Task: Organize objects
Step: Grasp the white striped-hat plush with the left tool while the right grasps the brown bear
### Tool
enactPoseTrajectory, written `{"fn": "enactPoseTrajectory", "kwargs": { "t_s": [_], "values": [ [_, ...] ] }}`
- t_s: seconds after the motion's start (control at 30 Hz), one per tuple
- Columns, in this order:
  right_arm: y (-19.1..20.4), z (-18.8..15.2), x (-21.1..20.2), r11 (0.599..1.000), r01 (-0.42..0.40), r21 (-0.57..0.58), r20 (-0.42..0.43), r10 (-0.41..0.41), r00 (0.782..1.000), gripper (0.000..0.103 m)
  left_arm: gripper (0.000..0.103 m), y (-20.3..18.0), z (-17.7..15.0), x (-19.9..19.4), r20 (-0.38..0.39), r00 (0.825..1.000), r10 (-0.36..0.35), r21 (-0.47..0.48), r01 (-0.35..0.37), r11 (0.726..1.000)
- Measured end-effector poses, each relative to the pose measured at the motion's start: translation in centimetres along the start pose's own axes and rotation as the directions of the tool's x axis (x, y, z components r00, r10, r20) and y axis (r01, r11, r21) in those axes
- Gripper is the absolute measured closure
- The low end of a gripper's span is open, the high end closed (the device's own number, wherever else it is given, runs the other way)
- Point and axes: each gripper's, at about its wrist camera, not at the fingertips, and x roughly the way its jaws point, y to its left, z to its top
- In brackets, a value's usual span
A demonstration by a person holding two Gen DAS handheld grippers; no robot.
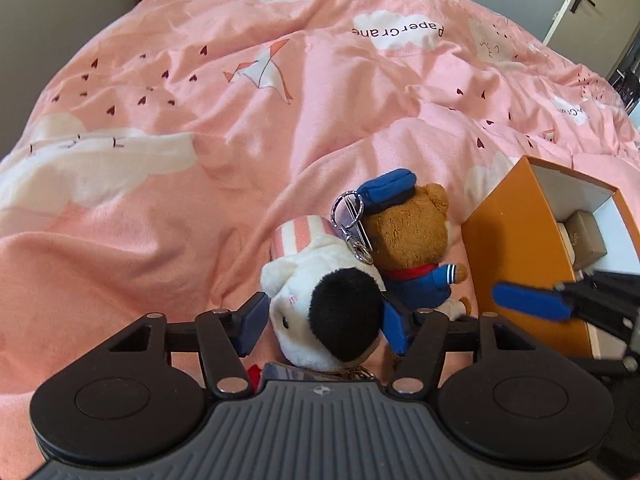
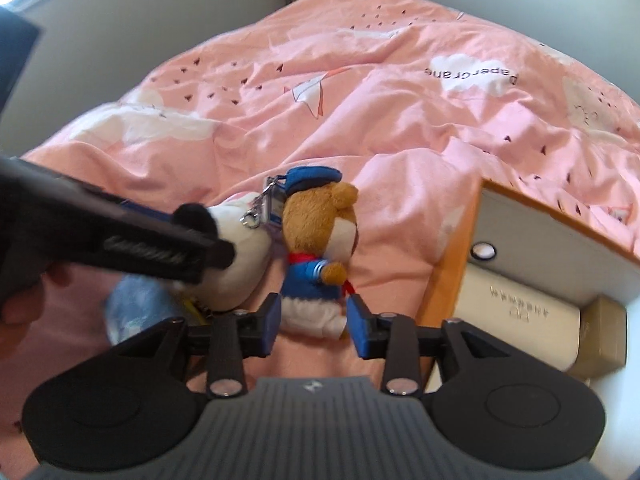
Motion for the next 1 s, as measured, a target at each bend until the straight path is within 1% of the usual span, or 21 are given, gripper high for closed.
{"fn": "enactPoseTrajectory", "kwargs": {
  "t_s": [0.17, 0.23, 0.27, 0.33, 0.4, 0.47, 0.53, 0.6, 0.67, 0.77, 0.87, 1.0],
  "values": [
    [0.2, 1.9, 2.2, 0.995, 0.042, -0.089, -0.048, -0.046, 0.998, 0.05, 0.03, 0.8, 0.2, 0.6, -0.019, 0.999, -0.036, -0.032, 0.036, 0.999],
    [0.4, 2.3, 2.6, 0.99, 0.042, -0.136, -0.059, -0.05, 0.997, 0.052, 0.03, 1.1, 0.5, 0.5, -0.026, 0.999, -0.035, -0.028, 0.035, 0.999],
    [0.6, 2.4, 2.7, 0.987, 0.023, -0.158, -0.068, -0.034, 0.997, 0.053, 0.03, 1.3, 0.6, 0.3, -0.024, 0.999, -0.028, -0.023, 0.027, 0.999],
    [0.9, 2.7, 3.0, 0.984, 0.005, -0.176, -0.083, -0.02, 0.996, 0.053, 0.03, 1.6, 0.8, -0.1, -0.017, 1.0, -0.007, -0.013, 0.007, 1.0],
    [1.1, 2.8, 3.4, 0.981, 0.001, -0.193, -0.092, -0.019, 0.996, 0.053, 0.03, 1.8, 0.9, -0.2, -0.022, 1.0, -0.011, -0.004, 0.01, 1.0],
    [0.8, 3.0, 4.4, 0.987, -0.001, -0.162, -0.125, -0.02, 0.992, 0.053, 0.03, 2.1, 1.0, 0.3, -0.041, 0.998, -0.042, -0.014, 0.042, 0.999],
    [0.2, 3.2, 5.3, 0.994, -0.019, -0.112, -0.157, 0.001, 0.988, 0.053, 0.028, 2.4, 1.0, 0.8, -0.055, 0.996, -0.074, -0.035, 0.072, 0.997],
    [0.1, 3.4, 6.0, 0.997, -0.045, -0.067, -0.19, 0.031, 0.981, 0.057, 0.028, 2.4, 1.0, 1.1, -0.06, 0.994, -0.09, -0.045, 0.087, 0.995],
    [0.3, 3.4, 6.7, 0.997, -0.046, -0.061, -0.213, 0.032, 0.977, 0.06, 0.028, 2.5, 1.1, 1.2, -0.064, 0.992, -0.105, -0.058, 0.101, 0.993],
    [0.6, 3.3, 7.0, 0.996, -0.059, -0.059, -0.208, 0.045, 0.977, 0.064, 0.028, 2.7, 1.4, 1.7, -0.081, 0.987, -0.141, -0.095, 0.133, 0.987],
    [0.7, 3.3, 6.9, 0.996, -0.07, -0.053, -0.201, 0.058, 0.978, 0.066, 0.027, 2.7, 1.5, 2.1, -0.086, 0.985, -0.147, -0.111, 0.138, 0.984],
    [0.5, 3.2, 7.1, 0.996, -0.08, -0.038, -0.199, 0.071, 0.977, 0.066, 0.024, 2.2, 1.8, 3.1, -0.087, 0.989, -0.122, -0.098, 0.113, 0.989]
  ]
}}
